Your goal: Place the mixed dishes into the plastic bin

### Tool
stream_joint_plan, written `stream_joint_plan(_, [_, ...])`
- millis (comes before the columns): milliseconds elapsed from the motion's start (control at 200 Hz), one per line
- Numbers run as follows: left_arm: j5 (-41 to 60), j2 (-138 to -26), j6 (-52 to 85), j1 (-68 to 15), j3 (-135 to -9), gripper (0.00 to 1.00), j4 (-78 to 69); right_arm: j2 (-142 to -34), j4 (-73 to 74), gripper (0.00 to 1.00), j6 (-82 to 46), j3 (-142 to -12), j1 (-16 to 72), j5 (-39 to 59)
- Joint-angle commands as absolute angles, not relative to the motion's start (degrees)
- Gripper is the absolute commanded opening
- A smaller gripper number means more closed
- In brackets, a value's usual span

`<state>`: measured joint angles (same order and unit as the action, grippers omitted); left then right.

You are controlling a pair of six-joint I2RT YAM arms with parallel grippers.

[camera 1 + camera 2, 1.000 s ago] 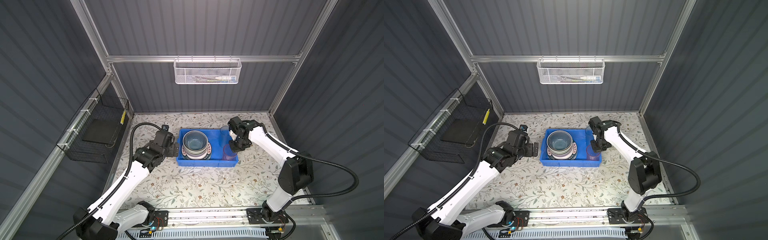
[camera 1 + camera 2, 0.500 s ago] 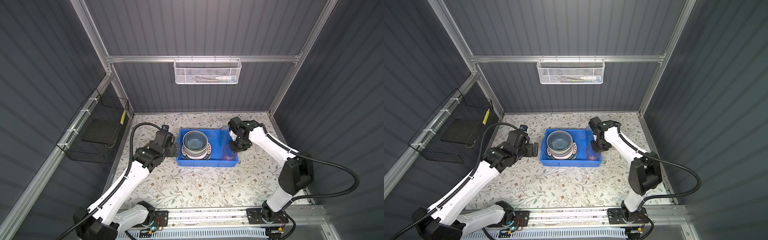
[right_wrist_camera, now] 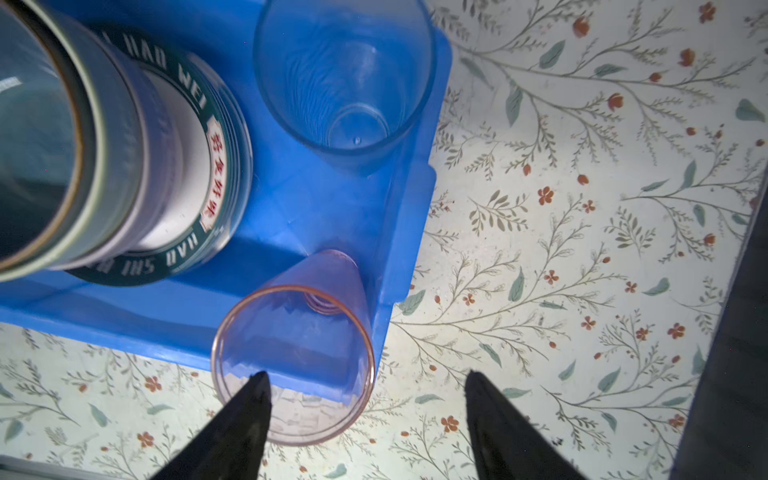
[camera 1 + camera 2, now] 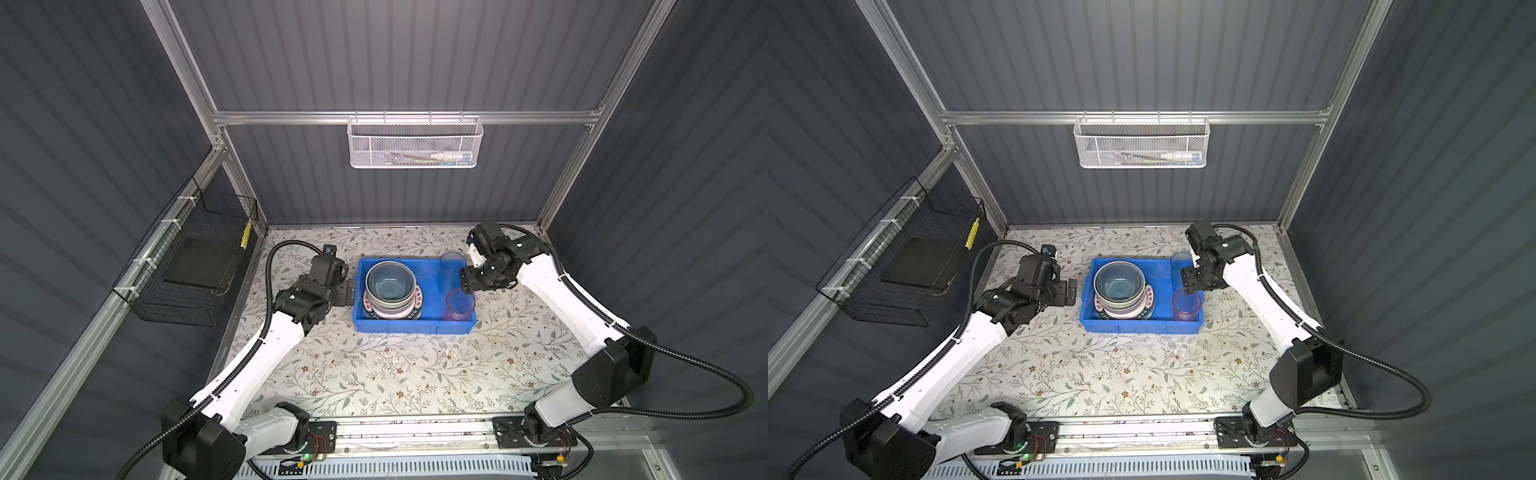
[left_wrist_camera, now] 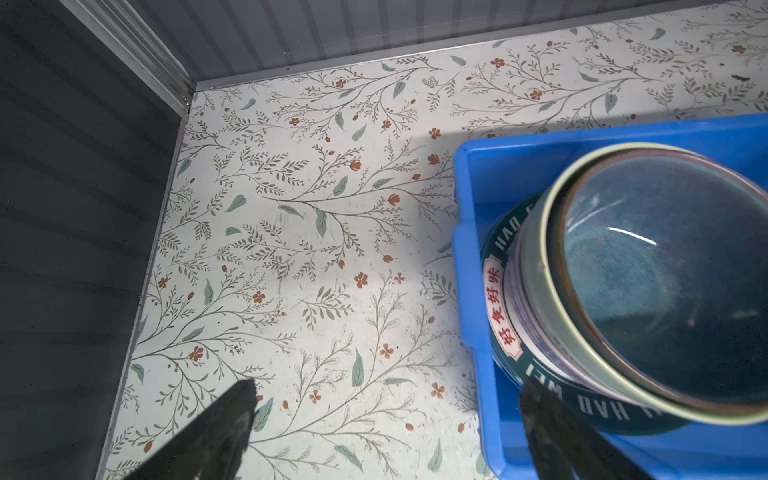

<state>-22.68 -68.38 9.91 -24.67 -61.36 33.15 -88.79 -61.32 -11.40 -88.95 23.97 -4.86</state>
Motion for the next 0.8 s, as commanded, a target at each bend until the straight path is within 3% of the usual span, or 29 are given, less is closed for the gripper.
stream_joint_plan(0, [-21.22, -68.99, 8.10, -20.05, -61.44, 1.00, 28.73, -86.26, -57.78, 0.81, -11.49, -89.97, 22.34, -5.05])
stream_joint_plan(150, [-19.71, -70.80, 7.07, -13.93, -59.15, 1.00, 23.47, -81.81, -47.76, 0.87, -9.98, -84.01, 17.88, -2.00])
stream_joint_plan(250, [-17.80, -72.73, 7.09, -10.44, -57.10, 1.00, 18.12, -78.62, -38.88, 0.99, -10.45, -78.11, 14.06, -2.29])
stream_joint_plan(510, [-15.00, -80.98, 7.18, -4.91, -50.99, 1.00, 2.53, -69.87, -10.52, 0.99, -15.51, -54.67, 2.96, -6.63])
stream_joint_plan(650, [-15.95, -85.51, 7.25, -4.58, -46.73, 1.00, -6.88, -69.76, 2.37, 0.99, -20.92, -43.35, -4.06, -3.51])
stream_joint_plan(796, [-17.20, -87.81, 5.00, -4.50, -41.60, 1.00, -15.98, -71.75, 9.14, 0.99, -16.88, -37.31, -5.51, -8.71])
